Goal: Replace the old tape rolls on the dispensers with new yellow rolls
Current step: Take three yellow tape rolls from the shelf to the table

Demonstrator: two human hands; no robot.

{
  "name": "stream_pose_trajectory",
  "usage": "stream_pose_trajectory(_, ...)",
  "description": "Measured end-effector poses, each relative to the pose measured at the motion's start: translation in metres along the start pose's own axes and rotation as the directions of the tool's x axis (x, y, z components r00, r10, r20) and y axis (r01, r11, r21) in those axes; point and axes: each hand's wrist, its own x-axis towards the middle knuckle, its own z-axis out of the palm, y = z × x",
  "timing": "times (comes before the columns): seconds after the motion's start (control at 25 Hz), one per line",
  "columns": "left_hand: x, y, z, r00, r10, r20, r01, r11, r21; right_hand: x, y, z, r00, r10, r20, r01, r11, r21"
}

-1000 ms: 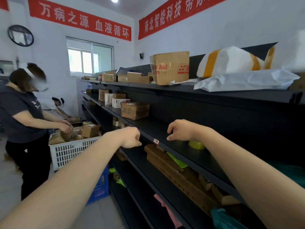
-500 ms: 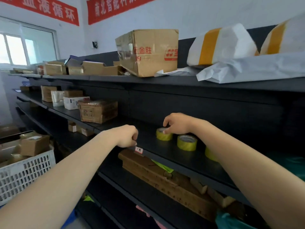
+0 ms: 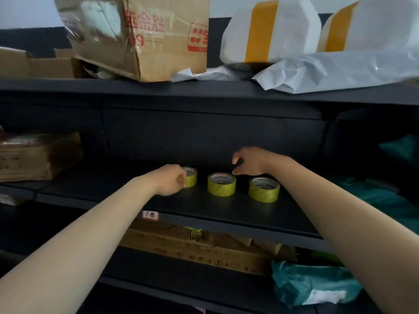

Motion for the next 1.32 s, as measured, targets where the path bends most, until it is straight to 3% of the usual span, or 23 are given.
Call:
stream_pose_trajectory(0.2,0.059,0.005,0.020,0.998,0.061,-0.007,-0.061,0.998,-0.010,0.035,0.037,0.025,0.993,0.098,0.061,-0.101,0.994,0.048)
stream_pose_trajectory(0.36,0.093,-0.009,0.032,0.985,-0.043,0.165,0.022,0.992,0.124,0.062,0.046,0.040,0.976,0.165,0.143,-0.169,0.986,0.013)
stream_pose_trajectory(0.44,0.102,-0.022,0.033,0.966,-0.074,0.247,0.047,0.992,0.116,0.071,0.045,0.044,0.943,0.216,0.254,-0.226,0.974,0.014)
stream_pose_trajectory(0.52,0.109,-0.032,0.034,0.955,-0.039,0.294,0.024,0.998,0.056,0.076,0.045,0.048,0.893,0.256,0.369,-0.292,0.955,0.044)
stream_pose_trajectory(0.72,0.129,-0.035,0.044,0.944,0.101,0.313,-0.106,0.994,0.000,0.081,0.041,0.054,0.846,0.305,0.437,-0.407,0.900,0.160)
stream_pose_trajectory(0.84,0.136,-0.022,0.048,0.936,0.224,0.273,-0.205,0.974,-0.094,0.086,0.037,0.059,0.849,0.373,0.374,-0.474,0.850,0.230)
stream_pose_trajectory(0.92,0.141,-0.014,0.053,0.956,0.231,0.178,-0.204,0.966,-0.159,0.091,0.035,0.066,0.846,0.453,0.281,-0.521,0.815,0.255)
stream_pose_trajectory(1.08,0.160,-0.011,0.066,0.997,0.076,0.011,-0.072,0.974,-0.213,0.103,0.030,0.082,0.818,0.569,0.083,-0.569,0.780,0.260)
stream_pose_trajectory(1.2,0.168,-0.009,0.071,1.000,-0.003,0.013,0.005,0.974,-0.225,0.108,0.028,0.088,0.770,0.630,0.099,-0.634,0.738,0.232)
stream_pose_trajectory(1.32,0.173,-0.005,0.071,0.999,-0.050,0.020,0.053,0.956,-0.288,0.111,0.023,0.091,0.787,0.610,0.098,-0.616,0.766,0.181)
